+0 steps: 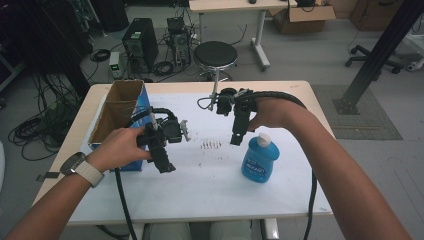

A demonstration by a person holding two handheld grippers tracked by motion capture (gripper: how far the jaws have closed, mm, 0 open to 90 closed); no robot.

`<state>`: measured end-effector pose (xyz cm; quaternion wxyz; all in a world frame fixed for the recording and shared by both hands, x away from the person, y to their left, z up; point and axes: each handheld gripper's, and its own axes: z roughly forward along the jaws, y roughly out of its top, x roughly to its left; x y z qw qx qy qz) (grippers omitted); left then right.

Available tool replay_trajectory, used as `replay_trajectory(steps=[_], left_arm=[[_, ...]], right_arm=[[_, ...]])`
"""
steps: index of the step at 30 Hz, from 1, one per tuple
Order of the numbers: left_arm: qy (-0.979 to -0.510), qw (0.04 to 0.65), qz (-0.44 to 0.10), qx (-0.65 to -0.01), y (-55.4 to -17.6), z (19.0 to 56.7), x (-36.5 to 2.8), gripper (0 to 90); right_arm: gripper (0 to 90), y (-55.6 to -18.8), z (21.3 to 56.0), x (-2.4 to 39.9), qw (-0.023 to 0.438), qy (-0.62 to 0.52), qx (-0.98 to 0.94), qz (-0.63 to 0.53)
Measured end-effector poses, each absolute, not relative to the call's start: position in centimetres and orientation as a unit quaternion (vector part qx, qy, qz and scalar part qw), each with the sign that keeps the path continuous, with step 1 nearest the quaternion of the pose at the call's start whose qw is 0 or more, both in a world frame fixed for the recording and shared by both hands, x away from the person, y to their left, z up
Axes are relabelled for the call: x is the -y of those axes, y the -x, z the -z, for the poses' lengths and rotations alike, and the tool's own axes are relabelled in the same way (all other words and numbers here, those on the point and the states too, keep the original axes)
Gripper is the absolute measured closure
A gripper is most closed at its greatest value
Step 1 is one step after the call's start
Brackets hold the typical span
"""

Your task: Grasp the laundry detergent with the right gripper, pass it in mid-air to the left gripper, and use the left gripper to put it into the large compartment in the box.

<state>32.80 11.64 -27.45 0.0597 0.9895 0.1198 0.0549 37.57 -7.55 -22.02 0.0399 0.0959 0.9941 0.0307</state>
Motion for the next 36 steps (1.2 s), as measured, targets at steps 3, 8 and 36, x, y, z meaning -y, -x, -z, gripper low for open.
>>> replay_trajectory(steps=[3, 8, 36], left_arm=[[-0.989, 0.061, -0.056, -0.121, -32.9, 27.4, -11.5, 5.9], [-0.989, 0.059, -0.057, -0.123, -32.8, 27.4, -11.4, 5.8], [-0.988, 0.065, -0.061, -0.127, -32.9, 27.4, -11.1, 5.9]], right_arm=[[6.6, -37.5, 21.7, 7.8, 0.041, -0.1, -0.993, -0.037], [6.4, -37.4, 21.1, 8.4, 0.044, -0.111, -0.992, -0.047], [5.7, -36.1, 17.9, 14.3, 0.056, -0.195, -0.977, -0.063]])
